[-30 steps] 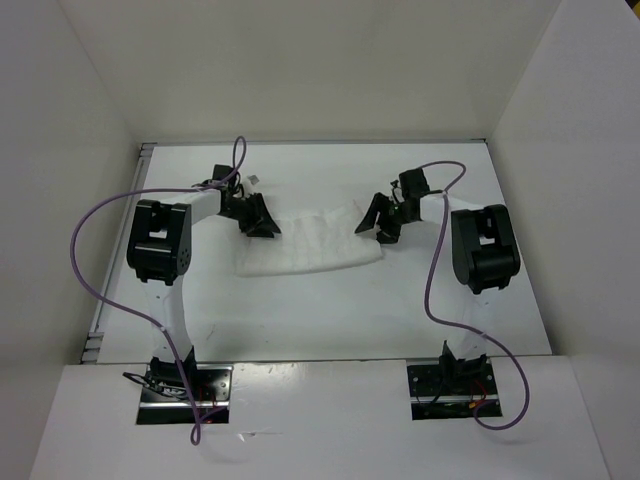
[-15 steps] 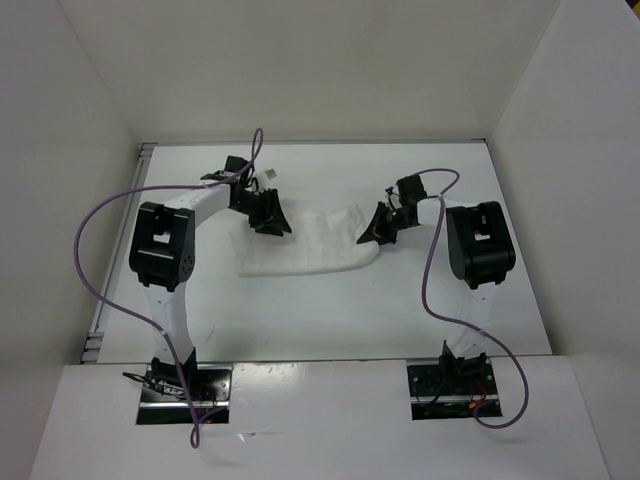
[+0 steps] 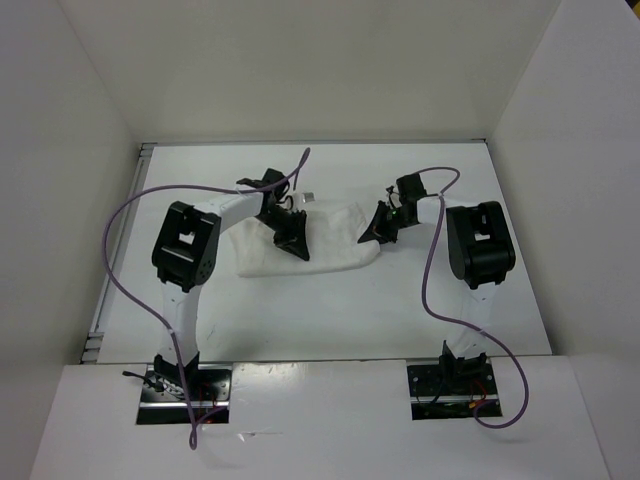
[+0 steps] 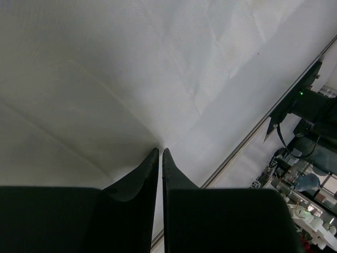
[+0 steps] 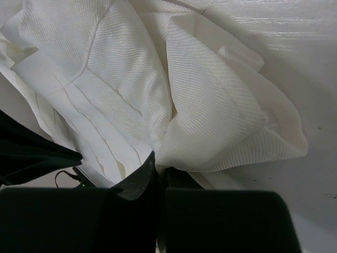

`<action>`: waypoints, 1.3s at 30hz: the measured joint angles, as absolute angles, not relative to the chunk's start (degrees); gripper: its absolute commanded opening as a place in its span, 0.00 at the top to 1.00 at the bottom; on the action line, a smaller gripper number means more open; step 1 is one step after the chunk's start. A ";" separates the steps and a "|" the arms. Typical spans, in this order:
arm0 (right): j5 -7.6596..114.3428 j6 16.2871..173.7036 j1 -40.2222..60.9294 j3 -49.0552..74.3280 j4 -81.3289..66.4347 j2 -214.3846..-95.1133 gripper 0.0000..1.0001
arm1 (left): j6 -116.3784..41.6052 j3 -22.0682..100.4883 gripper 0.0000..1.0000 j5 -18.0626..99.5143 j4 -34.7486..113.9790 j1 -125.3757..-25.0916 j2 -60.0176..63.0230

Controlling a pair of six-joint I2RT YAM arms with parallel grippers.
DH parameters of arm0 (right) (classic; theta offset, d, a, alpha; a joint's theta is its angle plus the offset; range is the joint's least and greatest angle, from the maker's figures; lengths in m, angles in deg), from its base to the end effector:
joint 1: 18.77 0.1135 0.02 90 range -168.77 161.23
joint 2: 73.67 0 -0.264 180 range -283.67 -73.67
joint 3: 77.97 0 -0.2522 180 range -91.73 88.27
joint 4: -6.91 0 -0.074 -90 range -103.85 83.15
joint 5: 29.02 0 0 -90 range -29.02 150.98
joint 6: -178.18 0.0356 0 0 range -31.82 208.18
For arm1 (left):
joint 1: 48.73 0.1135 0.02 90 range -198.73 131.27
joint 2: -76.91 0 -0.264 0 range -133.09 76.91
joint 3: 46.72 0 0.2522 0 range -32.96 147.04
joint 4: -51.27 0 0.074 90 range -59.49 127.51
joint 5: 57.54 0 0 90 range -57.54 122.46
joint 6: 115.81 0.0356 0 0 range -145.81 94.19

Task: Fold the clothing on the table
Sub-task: Fold the skirt

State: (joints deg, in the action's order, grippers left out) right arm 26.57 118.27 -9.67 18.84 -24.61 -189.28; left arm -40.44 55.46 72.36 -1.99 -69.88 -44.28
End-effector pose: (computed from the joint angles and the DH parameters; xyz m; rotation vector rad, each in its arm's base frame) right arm 0.3843 0.0819 0.1235 0.3062 2.7310 1.0124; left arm 0.3891 -0.1750 0.1607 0.3238 2.8419 -1.1233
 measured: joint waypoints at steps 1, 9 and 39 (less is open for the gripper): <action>26.61 118.27 -9.67 18.80 -24.70 -189.28 1.00 | -40.27 56.29 0.89 72.30 -2.50 -70.45 -45.35; 27.31 118.24 -9.67 18.49 -25.20 -189.19 1.00 | -39.37 60.12 0.93 71.32 -3.87 -73.57 -49.00; 36.16 118.53 -3.79 12.28 -34.45 -167.82 1.00 | -44.44 73.21 0.60 64.10 -5.47 -67.80 -46.94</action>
